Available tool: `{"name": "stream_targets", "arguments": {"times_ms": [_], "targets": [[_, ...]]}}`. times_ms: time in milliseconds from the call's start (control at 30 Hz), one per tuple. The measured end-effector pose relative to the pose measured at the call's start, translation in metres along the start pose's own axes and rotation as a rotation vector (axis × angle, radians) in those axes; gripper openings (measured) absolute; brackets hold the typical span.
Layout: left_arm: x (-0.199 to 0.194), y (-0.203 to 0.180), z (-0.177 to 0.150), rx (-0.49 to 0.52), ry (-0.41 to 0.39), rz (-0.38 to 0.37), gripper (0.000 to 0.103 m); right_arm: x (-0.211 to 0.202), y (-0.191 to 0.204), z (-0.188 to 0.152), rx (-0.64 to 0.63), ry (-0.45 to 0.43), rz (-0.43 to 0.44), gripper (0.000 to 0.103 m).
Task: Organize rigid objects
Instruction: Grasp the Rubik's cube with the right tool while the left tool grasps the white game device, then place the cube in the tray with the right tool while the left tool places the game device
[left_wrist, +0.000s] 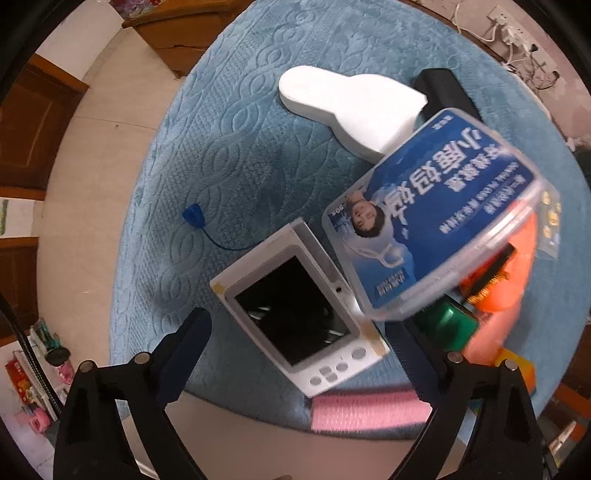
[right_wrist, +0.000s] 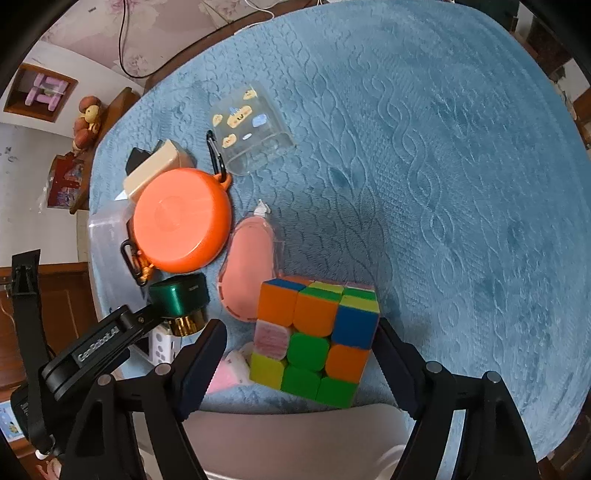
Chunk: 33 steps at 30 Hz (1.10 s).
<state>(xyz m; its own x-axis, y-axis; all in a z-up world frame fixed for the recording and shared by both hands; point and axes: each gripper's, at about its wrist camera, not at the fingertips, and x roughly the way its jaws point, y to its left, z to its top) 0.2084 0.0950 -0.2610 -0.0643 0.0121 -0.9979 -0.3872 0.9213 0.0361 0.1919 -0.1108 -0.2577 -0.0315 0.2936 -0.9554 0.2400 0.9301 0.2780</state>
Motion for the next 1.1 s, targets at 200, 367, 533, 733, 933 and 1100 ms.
{"name": "stream_targets", "arguments": {"times_ms": [200, 367, 533, 733, 933, 1100], "targets": [[0.009, 0.005, -0.003, -0.065, 0.031, -0.004, 0.09, 0.014, -0.007, 0.008, 0.03, 0.045, -0.024, 0.066], [0.005, 0.012, -0.006, -0.089, 0.066, -0.067, 0.07, 0.016, -0.01, 0.009, 0.03, 0.059, -0.014, 0.065], [-0.006, 0.025, -0.016, -0.081, 0.074, -0.076, 0.065, 0.014, -0.012, 0.007, 0.023, 0.05, 0.0, 0.061], [-0.026, 0.045, -0.044, -0.02, 0.022, -0.119, 0.063, -0.013, -0.02, -0.006, -0.004, -0.019, 0.035, 0.061], [-0.103, 0.059, -0.088, 0.06, -0.092, -0.191, 0.062, -0.078, -0.013, -0.029, -0.086, -0.21, 0.072, 0.061], [-0.181, 0.067, -0.128, 0.183, -0.274, -0.224, 0.062, -0.128, -0.004, -0.066, -0.194, -0.313, 0.106, 0.061]]}}
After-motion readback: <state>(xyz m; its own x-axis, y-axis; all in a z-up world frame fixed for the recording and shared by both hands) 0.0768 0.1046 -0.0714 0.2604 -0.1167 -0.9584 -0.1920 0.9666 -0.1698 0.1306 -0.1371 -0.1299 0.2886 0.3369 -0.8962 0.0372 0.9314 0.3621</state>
